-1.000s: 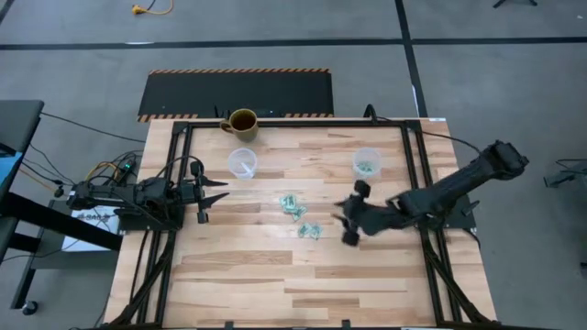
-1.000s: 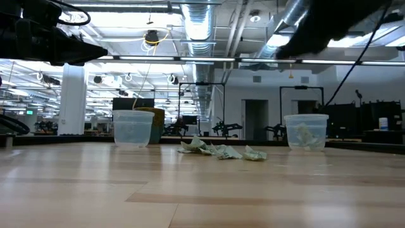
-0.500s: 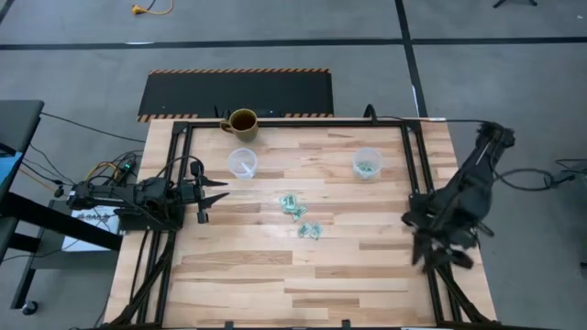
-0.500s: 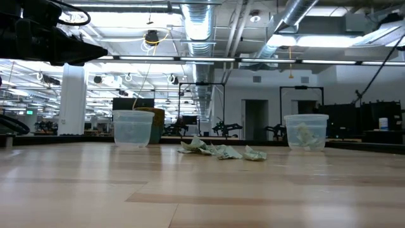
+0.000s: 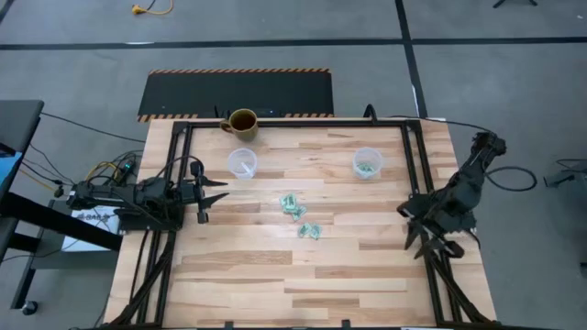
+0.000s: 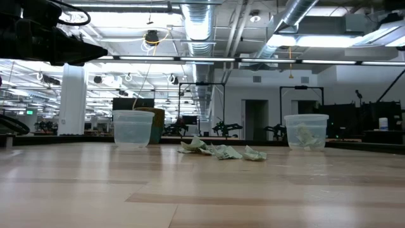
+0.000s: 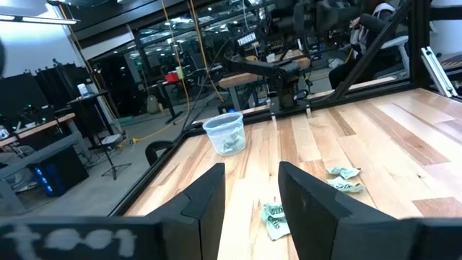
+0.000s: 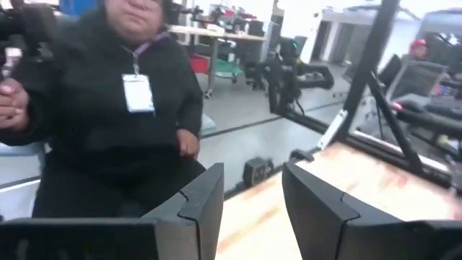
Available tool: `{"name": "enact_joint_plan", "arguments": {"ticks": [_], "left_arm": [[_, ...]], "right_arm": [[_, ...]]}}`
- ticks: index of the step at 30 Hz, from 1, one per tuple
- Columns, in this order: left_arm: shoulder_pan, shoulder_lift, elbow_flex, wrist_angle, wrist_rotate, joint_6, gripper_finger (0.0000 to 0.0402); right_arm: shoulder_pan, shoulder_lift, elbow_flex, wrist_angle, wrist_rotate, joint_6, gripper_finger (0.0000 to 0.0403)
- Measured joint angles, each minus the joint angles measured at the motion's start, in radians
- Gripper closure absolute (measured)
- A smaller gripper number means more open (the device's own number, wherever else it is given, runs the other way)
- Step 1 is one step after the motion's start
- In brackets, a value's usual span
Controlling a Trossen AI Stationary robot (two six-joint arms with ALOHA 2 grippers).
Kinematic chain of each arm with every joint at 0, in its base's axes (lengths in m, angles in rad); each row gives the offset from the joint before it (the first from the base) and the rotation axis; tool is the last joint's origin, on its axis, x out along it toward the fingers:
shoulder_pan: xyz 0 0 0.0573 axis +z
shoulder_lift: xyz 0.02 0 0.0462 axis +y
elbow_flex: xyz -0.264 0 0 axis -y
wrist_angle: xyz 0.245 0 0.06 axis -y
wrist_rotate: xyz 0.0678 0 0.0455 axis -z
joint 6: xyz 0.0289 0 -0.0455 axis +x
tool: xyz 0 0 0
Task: Pick and place items into bin
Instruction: Put the stevia packet into the left transparent bin
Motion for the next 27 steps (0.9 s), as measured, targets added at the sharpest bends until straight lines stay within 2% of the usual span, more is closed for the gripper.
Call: {"name": "enact_joint_plan", "arguments": {"ticks": [6, 19, 27], "left_arm": [[0.000, 0.000, 0.000, 0.000, 0.000, -0.001, 0.0281], [0.000, 0.000, 0.000, 0.000, 0.000, -0.004, 0.0281], [0.000, 0.000, 0.000, 0.000, 0.000, -0.001, 0.0281]], "right_arm": [[-0.075, -0.056, -0.099, 0.079, 0.077, 0.087, 0.0269], [-0.207, -0.226, -0.231, 0.075, 0.048, 0.103, 0.0269], [-0.346, -0.225, -0.257, 0.074, 0.050, 0.110, 0.0265]]}}
